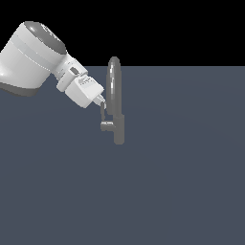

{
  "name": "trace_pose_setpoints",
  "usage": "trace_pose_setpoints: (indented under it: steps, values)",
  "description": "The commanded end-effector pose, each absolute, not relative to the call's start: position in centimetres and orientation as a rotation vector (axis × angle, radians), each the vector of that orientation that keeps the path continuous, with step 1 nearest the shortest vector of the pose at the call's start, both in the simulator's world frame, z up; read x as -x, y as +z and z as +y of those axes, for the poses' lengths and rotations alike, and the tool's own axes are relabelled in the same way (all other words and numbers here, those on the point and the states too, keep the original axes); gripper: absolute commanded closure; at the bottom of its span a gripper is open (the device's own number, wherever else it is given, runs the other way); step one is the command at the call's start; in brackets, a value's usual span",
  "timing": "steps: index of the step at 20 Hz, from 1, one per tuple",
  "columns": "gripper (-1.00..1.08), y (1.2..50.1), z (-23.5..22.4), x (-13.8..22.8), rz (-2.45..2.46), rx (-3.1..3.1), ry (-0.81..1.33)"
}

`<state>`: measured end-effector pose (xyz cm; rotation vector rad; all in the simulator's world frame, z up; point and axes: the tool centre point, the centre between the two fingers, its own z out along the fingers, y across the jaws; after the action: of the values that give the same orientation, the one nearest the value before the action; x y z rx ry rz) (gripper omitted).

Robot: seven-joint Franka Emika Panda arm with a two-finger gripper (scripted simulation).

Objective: Turn on the faucet by rotating a designated handle.

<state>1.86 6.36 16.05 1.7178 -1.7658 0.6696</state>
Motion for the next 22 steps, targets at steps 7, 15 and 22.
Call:
trace_pose_setpoints:
  steps: [7, 15, 22]
  values:
    - [1.08, 16.6, 6.6, 0.7, -1.765, -1.719, 0.670]
    - [1.08, 16.8, 6.7, 2.0, -1.764, -1.724, 0.679]
    - [1.08, 15.9, 6.8, 4.3, -1.765, -1.721, 0.675]
